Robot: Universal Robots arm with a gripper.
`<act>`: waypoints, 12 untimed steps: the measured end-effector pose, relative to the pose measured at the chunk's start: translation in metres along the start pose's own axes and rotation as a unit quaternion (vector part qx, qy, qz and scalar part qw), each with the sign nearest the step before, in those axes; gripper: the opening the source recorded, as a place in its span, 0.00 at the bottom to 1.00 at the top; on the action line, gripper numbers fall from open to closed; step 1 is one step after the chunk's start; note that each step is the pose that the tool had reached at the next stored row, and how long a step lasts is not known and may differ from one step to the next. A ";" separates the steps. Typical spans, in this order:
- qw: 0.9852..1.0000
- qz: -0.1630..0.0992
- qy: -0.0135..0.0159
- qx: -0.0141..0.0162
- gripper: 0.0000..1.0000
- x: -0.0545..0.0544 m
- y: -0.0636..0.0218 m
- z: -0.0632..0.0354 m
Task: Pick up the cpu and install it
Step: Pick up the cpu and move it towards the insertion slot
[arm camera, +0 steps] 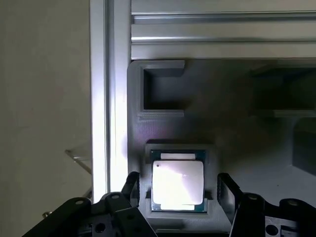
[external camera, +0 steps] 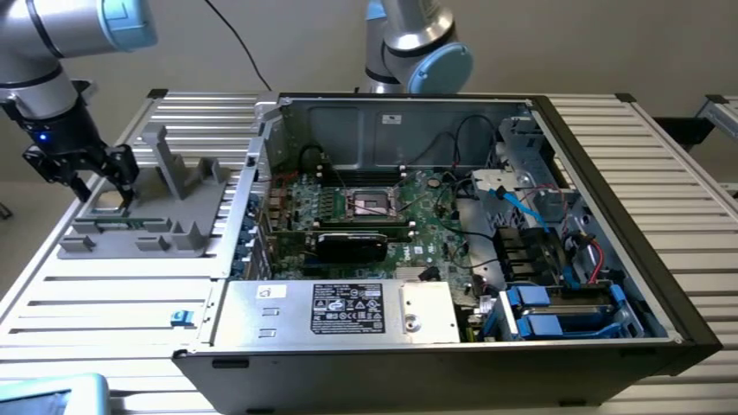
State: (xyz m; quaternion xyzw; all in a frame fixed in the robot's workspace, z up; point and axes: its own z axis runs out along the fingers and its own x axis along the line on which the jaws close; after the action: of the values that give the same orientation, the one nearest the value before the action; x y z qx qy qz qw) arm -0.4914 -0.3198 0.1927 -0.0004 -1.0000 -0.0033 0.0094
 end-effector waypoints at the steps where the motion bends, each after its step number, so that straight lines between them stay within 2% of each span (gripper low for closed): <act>1: 1.000 0.000 0.000 0.000 0.75 0.000 0.0000 0.0005; 12: 1.000 0.000 0.003 0.000 0.75 -0.001 0.0007 0.0059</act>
State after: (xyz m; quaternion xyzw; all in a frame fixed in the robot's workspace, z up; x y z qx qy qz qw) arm -0.4910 -0.3190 0.1867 -0.0005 -0.9999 -0.0033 0.0120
